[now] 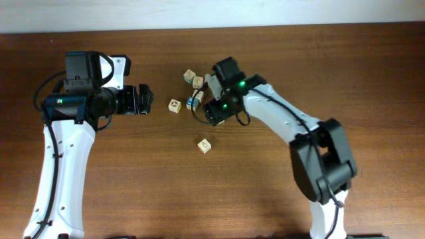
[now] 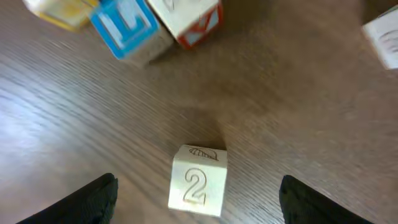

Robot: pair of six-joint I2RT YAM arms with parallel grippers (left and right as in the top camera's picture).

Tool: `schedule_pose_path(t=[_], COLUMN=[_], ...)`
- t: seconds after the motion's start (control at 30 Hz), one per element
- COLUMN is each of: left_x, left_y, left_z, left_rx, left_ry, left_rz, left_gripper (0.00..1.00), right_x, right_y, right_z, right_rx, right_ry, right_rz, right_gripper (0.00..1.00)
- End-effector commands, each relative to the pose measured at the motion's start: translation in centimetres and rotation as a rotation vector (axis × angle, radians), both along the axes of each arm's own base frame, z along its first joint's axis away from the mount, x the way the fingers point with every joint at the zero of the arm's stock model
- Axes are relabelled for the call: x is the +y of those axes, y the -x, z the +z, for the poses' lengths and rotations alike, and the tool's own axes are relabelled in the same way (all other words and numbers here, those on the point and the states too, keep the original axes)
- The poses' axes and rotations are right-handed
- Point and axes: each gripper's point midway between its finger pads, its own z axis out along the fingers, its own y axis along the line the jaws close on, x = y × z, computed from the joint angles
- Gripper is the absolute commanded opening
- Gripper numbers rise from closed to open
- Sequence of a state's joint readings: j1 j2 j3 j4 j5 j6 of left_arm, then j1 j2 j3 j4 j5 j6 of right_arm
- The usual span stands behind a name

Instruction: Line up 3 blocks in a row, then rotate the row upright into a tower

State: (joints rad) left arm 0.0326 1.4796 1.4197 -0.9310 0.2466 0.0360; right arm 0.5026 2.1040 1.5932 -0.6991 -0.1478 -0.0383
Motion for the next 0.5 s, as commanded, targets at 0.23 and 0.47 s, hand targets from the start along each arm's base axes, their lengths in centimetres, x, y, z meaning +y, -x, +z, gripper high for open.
schedule_pose_path(t=[0.23,0.47], left_x=[0.0,0.0], left_y=[-0.4,-0.4], left_z=[0.6,0.6], left_rx=[-0.016,-0.016], left_ry=[-0.003,-0.003], left_rz=[0.007,0.007], left_gripper=[0.99,0.99], right_x=[-1.1,-3.2], right_y=[0.4,5.4], right_z=[-2.9,-2.5], right_rx=[0.036,0.290], right_ry=[0.118,0.150], right_rz=[-0.041,-0.313], right_gripper=[0.39,0.37])
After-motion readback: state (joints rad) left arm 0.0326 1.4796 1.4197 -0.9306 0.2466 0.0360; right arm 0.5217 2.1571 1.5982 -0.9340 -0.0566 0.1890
